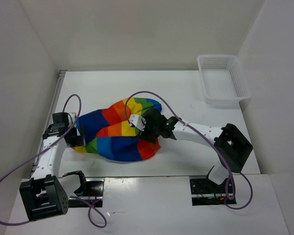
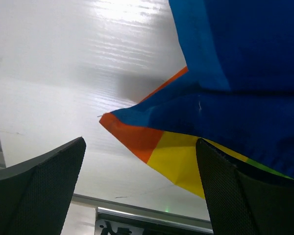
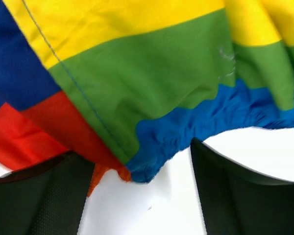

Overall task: Fold and stack the shorts
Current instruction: Move the shorts to the center of the board, then flatten the shorts out, then fold the shorts

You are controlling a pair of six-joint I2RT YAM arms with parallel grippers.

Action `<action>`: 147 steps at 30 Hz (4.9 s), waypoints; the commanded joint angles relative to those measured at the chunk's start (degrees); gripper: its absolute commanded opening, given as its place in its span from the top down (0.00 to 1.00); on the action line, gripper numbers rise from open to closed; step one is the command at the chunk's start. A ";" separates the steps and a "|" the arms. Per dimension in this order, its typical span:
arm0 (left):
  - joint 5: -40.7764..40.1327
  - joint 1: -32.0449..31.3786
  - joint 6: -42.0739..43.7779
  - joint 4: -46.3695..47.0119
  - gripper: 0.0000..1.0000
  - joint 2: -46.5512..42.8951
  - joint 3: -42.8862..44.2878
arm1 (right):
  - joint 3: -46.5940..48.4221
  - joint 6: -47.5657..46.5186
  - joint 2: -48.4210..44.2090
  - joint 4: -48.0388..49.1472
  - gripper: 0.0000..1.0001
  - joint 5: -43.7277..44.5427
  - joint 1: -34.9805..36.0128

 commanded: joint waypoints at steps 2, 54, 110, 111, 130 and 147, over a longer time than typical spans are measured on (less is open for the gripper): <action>2.33 0.72 0.19 1.22 0.02 5.92 -0.84 | -1.37 2.40 1.98 8.39 0.35 1.97 0.01; 0.13 -8.68 0.19 13.61 1.00 3.31 74.64 | 71.90 -6.93 -6.62 -32.72 1.00 -7.94 -17.39; 3.83 -21.60 0.19 -11.87 1.00 11.75 24.84 | 4.53 -23.71 -3.46 -2.16 1.00 6.80 -23.55; 3.82 -21.60 0.19 -12.49 1.00 11.74 23.51 | 1.73 -23.71 -4.15 -2.15 1.00 6.80 -23.54; 13.39 -27.23 0.19 -36.13 0.46 9.11 27.23 | 7.66 -20.89 -18.72 -18.30 0.00 -3.00 -23.45; 6.64 -29.61 0.19 6.92 0.47 36.26 24.48 | 17.70 19.69 18.14 3.92 0.78 -3.40 -24.86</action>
